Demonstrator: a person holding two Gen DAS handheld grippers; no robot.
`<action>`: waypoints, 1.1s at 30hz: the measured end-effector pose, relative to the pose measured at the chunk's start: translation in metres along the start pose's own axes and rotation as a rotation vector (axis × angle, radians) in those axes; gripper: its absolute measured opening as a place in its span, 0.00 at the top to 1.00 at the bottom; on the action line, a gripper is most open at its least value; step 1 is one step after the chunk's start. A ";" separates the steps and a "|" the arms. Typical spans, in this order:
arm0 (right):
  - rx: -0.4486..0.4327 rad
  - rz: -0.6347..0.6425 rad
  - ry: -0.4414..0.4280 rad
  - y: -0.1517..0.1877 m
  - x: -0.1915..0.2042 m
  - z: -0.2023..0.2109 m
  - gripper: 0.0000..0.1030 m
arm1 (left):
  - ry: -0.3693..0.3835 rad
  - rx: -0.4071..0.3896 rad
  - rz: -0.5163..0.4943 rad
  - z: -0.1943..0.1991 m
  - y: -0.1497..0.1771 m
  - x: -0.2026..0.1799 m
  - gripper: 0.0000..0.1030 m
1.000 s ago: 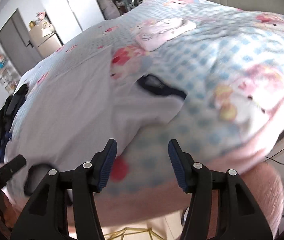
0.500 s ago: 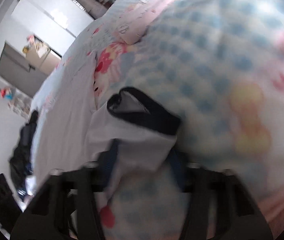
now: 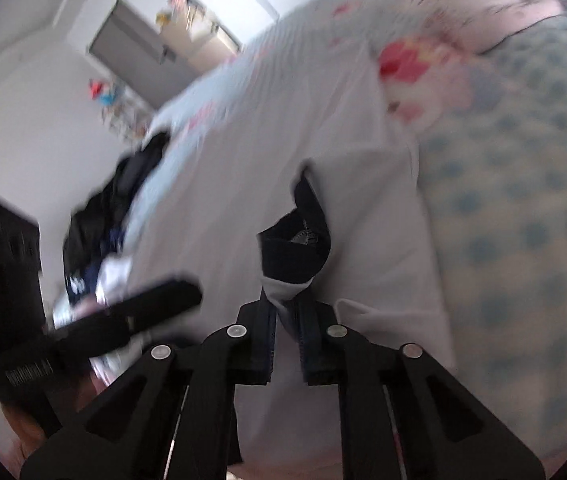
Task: Fold clothes
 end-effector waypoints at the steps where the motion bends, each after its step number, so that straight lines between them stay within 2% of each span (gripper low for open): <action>1: -0.010 -0.002 0.003 -0.001 -0.001 0.004 0.85 | 0.030 0.011 0.017 -0.003 0.002 -0.001 0.40; 2: -0.026 -0.006 0.003 -0.002 -0.002 0.011 0.78 | 0.063 0.014 0.029 -0.004 0.004 -0.005 0.40; 4: -0.061 -0.013 0.004 -0.003 -0.006 0.028 0.72 | 0.122 0.005 0.032 -0.004 0.005 -0.014 0.40; 8: -0.089 -0.027 0.064 0.013 -0.020 0.056 0.71 | 0.170 0.006 -0.013 -0.007 0.003 -0.034 0.40; 11: -0.135 -0.084 0.128 0.017 -0.041 0.080 0.71 | 0.182 0.027 -0.038 -0.019 0.002 -0.047 0.40; 13: -0.167 -0.121 0.186 0.015 -0.060 0.091 0.70 | 0.146 0.038 -0.074 -0.031 0.002 -0.054 0.40; 14: -0.159 -0.130 0.192 0.015 -0.065 0.090 0.67 | 0.105 0.033 -0.093 -0.037 0.002 -0.055 0.44; 16: -0.122 -0.136 0.173 0.016 -0.069 0.082 0.65 | 0.020 0.035 -0.098 -0.047 0.003 -0.052 0.89; 18: -0.079 -0.106 0.144 0.021 -0.062 0.074 0.63 | 0.029 0.007 -0.075 -0.041 -0.002 -0.050 0.90; 20: -0.047 -0.041 0.153 0.028 -0.050 0.069 0.62 | 0.031 -0.037 -0.067 -0.030 -0.007 -0.049 0.90; 25: 0.002 0.061 0.305 0.034 -0.051 0.052 0.62 | -0.041 -0.143 -0.055 0.000 -0.024 -0.033 0.91; 29: -0.020 0.116 0.365 0.037 -0.046 0.058 0.62 | -0.057 -0.073 -0.030 -0.014 -0.019 -0.016 0.91; 31: -0.020 0.138 0.375 0.039 -0.043 0.058 0.62 | -0.067 0.061 -0.023 -0.039 -0.001 -0.006 0.85; 32: -0.014 0.142 0.370 0.039 -0.041 0.056 0.59 | -0.099 0.089 -0.018 -0.046 0.005 0.000 0.83; 33: -0.017 0.139 0.348 0.039 -0.039 0.056 0.59 | -0.118 0.077 -0.017 -0.046 0.008 0.003 0.79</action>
Point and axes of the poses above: each gripper's, at about its wrist camera, not at the fingertips, and z roughly against the way its jaws point, x to its left, y to its underside, the point moved 8 cm from there along -z, roughly the way its jaws point, and after that the axes turned 3 degrees about z, right-handed, at the moved point
